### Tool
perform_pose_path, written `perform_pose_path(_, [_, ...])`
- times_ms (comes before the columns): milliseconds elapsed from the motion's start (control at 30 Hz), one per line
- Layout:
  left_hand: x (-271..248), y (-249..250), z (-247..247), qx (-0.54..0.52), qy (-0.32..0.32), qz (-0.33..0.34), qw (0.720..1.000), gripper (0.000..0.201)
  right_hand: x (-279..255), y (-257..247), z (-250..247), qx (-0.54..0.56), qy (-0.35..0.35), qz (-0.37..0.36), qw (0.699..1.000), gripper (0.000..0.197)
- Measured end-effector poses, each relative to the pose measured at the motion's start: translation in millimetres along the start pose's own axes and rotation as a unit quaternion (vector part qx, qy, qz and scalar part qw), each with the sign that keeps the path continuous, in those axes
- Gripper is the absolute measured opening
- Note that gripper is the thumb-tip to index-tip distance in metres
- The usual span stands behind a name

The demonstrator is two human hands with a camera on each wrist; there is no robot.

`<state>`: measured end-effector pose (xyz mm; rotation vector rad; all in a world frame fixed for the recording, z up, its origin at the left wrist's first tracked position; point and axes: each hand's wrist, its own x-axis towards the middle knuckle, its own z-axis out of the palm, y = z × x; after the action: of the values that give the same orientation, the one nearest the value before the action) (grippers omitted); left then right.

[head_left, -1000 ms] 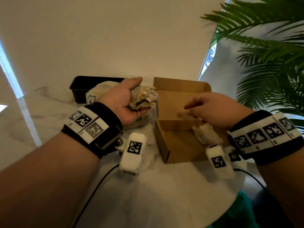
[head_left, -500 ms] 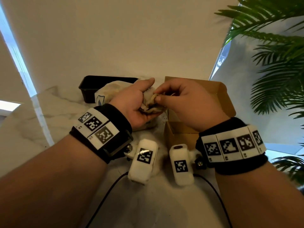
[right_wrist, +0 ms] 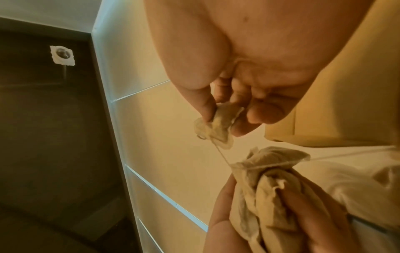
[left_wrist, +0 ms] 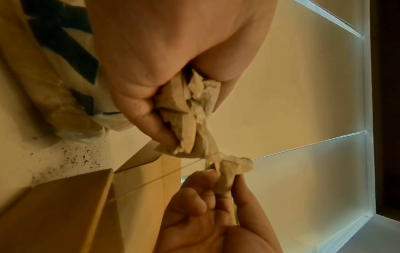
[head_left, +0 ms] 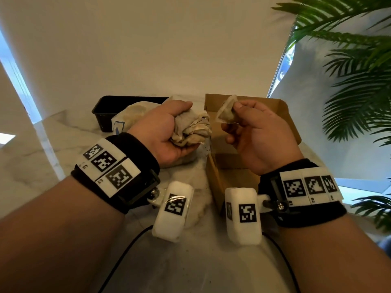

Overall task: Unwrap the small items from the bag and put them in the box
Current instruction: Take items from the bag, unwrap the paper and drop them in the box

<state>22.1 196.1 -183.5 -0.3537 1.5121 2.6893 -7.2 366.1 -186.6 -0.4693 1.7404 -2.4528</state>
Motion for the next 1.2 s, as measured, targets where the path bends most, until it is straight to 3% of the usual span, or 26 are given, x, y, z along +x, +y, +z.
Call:
perform_pose_path(200, [0.0, -0.6, 0.0, -0.009, 0.004, 0.016, 1.0, 0.016, -4.3, -3.2, -0.2, 0.095, -0.072, 0.024, 0.993, 0.021])
perform_pose_path(300, [1.9, -1.1, -0.4, -0.004, 0.017, 0.035, 0.999, 0.013, -4.5, -4.3, 1.7, 0.116, -0.058, 0.028, 0.991, 0.023])
perform_pose_path(367, [2.1, -0.6, -0.4, 0.006, 0.022, 0.054, 0.998, 0.005, -4.1, -5.4, 2.7, 0.128, -0.035, 0.027, 0.991, 0.036])
perform_pose_path(433, [1.3, 0.1, -1.1, 0.01, 0.029, 0.087, 0.996, 0.012, -3.6, -7.2, 2.4, 0.146, -0.024, 0.024, 0.989, 0.049])
perform_pose_path(600, [-1.3, 5.4, -5.9, 0.08, 0.023, 0.191, 0.978, 0.026, -2.4, -12.8, 5.3, 0.205, -0.031, 0.012, 0.978, 0.018])
perform_pose_path(733, [-8.2, 8.8, -6.3, 0.173, -0.018, 0.207, 0.963, 0.015, 1.8, -27.7, 21.7, 0.241, -0.025, 0.003, 0.97, 0.018])
perform_pose_path(833, [-13.2, 8.5, -7.1, 0.253, -0.053, 0.209, 0.943, 0.025, 8.9, -41.2, 33.0, 0.267, -0.035, -0.004, 0.963, 0.019])
perform_pose_path(933, [-12.8, 6.4, -6.9, 0.302, -0.067, 0.2, 0.93, 0.012, 14.4, -48.8, 42.2, 0.291, -0.051, 0.0, 0.955, 0.017])
perform_pose_path(1067, [-11.8, 6.9, -10.2, 0.393, -0.103, 0.172, 0.897, 0.031, 17.3, -47.2, 47.0, 0.324, -0.059, 0.01, 0.944, 0.017])
perform_pose_path(1133, [-12.4, 7.7, -11.0, 0.439, -0.113, 0.184, 0.872, 0.016, 17.6, -41.2, 43.4, 0.336, -0.054, 0.018, 0.94, 0.018])
perform_pose_path(1200, [-12.6, 6.3, -10.5, 0.445, -0.103, 0.202, 0.867, 0.006, 18.8, -34.0, 37.0, 0.347, -0.043, 0.033, 0.936, 0.018])
